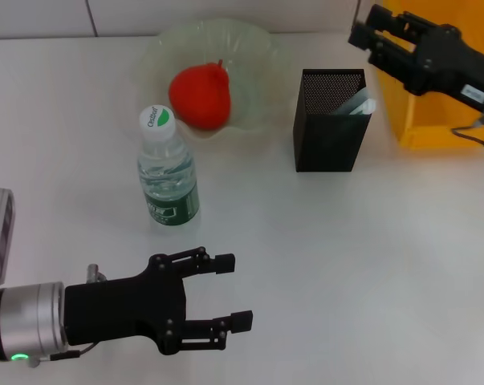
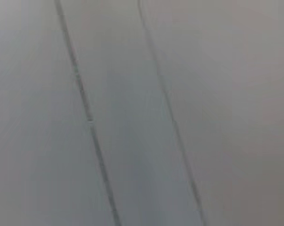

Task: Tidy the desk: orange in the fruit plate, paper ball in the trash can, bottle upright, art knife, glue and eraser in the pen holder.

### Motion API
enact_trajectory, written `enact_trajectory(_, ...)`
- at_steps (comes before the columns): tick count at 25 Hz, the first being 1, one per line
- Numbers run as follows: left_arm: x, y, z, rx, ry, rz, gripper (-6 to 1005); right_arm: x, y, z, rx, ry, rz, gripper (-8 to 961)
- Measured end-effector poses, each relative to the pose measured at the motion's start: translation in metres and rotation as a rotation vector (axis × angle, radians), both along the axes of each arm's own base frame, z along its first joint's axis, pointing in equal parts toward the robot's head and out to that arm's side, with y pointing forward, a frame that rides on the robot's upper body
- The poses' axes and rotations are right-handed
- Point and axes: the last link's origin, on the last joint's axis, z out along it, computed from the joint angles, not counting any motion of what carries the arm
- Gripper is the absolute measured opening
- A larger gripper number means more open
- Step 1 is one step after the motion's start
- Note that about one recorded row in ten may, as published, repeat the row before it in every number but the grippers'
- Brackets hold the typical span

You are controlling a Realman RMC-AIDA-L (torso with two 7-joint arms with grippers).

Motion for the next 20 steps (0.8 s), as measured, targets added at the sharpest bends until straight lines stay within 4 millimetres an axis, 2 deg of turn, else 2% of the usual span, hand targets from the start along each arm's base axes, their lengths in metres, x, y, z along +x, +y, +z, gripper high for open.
enact_trajectory(1, -0.001, -0.002, 0.002, -0.002, -0.008, 0.004, 829, -0.001, -0.014, 0.009, -0.061, -0.016, 0.053, 504)
enact_trajectory(2, -0.001, -0.002, 0.002, -0.002, -0.008, 0.004, 829, -0.001, -0.014, 0.009, -0.061, -0.016, 0.053, 512)
enact_trajectory(4, -0.002, -0.004, 0.005, 0.0, -0.018, 0.01, 829, 0.0, -0.031, 0.013, -0.143, -0.052, 0.114, 529)
enact_trajectory(5, -0.004, -0.006, 0.006, 0.001, -0.021, 0.015, 829, 0.001, -0.041, 0.012, -0.193, -0.081, 0.15, 537)
enact_trajectory(6, -0.009, -0.012, 0.009, 0.009, -0.024, 0.029, 829, 0.006, -0.061, 0.007, -0.316, -0.145, 0.215, 545)
enact_trajectory(7, -0.009, -0.012, 0.009, 0.009, -0.024, 0.029, 829, 0.006, -0.061, 0.007, -0.316, -0.145, 0.215, 553)
enact_trajectory(9, -0.015, -0.016, 0.013, 0.014, -0.021, 0.044, 829, 0.016, -0.08, 0.002, -0.418, -0.176, 0.243, 569)
enact_trajectory(11, -0.021, -0.02, 0.021, 0.021, -0.027, 0.063, 829, 0.029, -0.099, -0.007, -0.449, -0.175, 0.248, 610)
enact_trajectory(15, -0.025, -0.021, 0.029, 0.028, -0.037, 0.077, 829, 0.037, -0.114, -0.021, -0.433, -0.171, 0.254, 740)
enact_trajectory(16, -0.027, -0.022, 0.033, 0.031, -0.041, 0.08, 829, 0.041, -0.12, -0.028, -0.431, -0.165, 0.251, 739)
enact_trajectory(20, -0.03, -0.025, 0.04, 0.028, -0.051, 0.087, 829, 0.043, -0.124, -0.036, -0.438, -0.153, 0.238, 734)
